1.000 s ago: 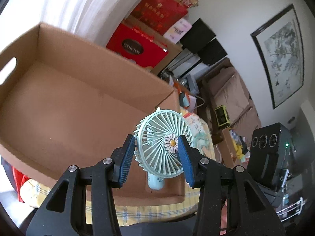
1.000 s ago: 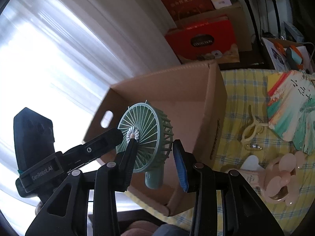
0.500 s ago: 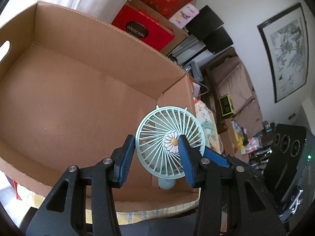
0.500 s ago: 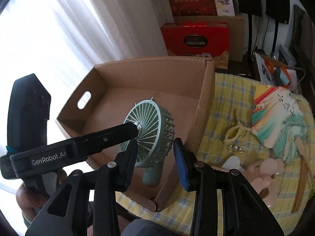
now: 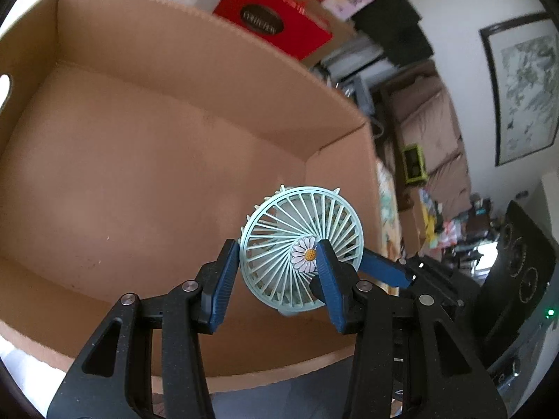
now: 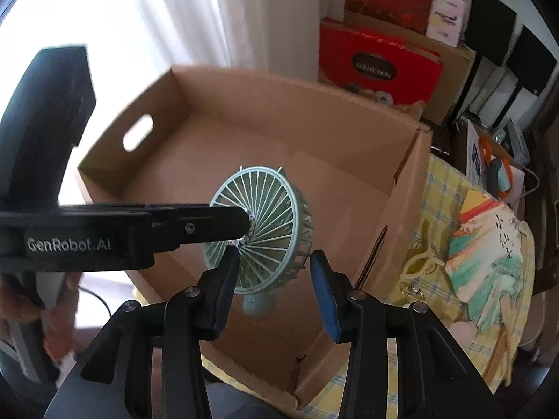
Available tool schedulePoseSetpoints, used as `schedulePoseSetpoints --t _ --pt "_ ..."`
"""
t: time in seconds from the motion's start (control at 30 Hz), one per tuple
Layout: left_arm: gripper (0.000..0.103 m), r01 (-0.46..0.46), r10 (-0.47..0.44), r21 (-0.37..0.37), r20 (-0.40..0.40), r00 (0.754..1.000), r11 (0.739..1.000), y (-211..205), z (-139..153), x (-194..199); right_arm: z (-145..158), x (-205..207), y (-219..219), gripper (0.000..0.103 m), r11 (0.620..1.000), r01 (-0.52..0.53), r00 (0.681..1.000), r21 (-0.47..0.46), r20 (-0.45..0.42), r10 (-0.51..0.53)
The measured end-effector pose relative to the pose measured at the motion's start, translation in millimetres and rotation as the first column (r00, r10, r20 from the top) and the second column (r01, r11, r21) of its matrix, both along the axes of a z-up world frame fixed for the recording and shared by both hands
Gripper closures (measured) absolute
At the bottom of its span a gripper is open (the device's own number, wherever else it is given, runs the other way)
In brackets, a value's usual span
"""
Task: Organize objects
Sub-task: 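Lower the green fan into the box and open the left tool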
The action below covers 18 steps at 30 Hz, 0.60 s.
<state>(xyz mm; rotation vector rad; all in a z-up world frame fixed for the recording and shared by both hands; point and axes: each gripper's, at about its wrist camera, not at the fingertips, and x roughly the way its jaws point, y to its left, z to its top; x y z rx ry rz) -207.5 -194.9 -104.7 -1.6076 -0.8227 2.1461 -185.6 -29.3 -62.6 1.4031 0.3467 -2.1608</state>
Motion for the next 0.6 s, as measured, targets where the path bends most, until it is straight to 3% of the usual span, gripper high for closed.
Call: schedulePoseSetpoints --t 0.27,0.33,0.4,0.5,0.6 --pt "0.061 0.107 -0.098 -0.065 0.130 0.987 0.992 21 -31 -9 -27 9 -16 0.061 0.981 -0.071 0.997 0.180 0.037 0.066" --pt "0.061 0.130 -0.125 -0.029 0.141 0.982 0.991 28 -33 -9 -24 10 -15 0.063 0.980 -0.075 0.997 0.182 0.030 0.071" --pt "0.061 0.140 -0.131 -0.055 0.137 0.982 0.989 33 -30 -9 -20 13 -15 0.064 0.981 -0.092 0.996 0.173 0.037 0.087" --pt "0.061 0.140 -0.132 -0.057 0.128 0.983 0.988 38 -28 -6 -10 24 -13 0.060 0.973 -0.101 0.994 0.207 -0.014 0.106" --pt "0.059 0.140 -0.134 -0.052 0.112 0.985 0.989 40 -26 -2 9 35 0 0.055 0.980 -0.109 0.992 0.169 -0.045 0.118"
